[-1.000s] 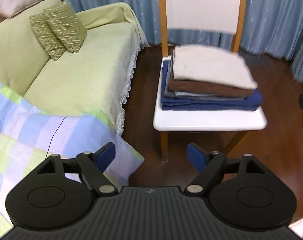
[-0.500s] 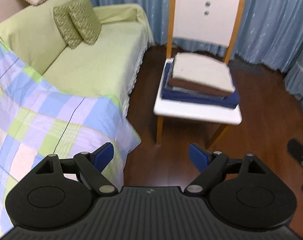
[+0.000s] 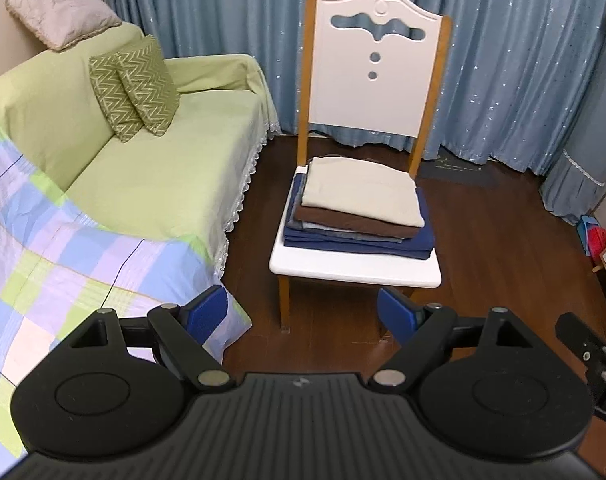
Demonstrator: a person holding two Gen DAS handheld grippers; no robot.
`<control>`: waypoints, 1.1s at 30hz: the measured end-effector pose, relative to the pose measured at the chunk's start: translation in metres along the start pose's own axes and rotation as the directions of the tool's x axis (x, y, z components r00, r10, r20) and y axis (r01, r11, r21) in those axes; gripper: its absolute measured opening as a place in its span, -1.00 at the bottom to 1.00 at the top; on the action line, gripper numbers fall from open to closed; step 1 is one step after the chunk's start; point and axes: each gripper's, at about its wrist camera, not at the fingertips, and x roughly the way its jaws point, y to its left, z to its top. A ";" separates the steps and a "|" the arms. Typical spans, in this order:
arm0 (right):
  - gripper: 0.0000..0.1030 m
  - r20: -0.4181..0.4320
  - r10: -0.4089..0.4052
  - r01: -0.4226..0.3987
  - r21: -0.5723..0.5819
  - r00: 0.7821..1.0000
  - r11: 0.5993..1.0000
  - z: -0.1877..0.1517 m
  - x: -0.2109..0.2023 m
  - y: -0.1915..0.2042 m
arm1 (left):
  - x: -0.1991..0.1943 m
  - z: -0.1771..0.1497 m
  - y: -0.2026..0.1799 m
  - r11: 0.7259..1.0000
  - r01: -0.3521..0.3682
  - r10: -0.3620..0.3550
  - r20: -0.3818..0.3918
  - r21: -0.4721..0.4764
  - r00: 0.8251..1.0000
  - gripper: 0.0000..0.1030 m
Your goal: Fold clothes
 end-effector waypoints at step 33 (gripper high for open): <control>0.98 -0.062 -0.036 0.037 0.014 0.997 0.999 0.030 -0.001 -0.005 | -0.004 0.033 -0.031 0.992 -0.026 0.029 -0.024 0.120 0.999 0.64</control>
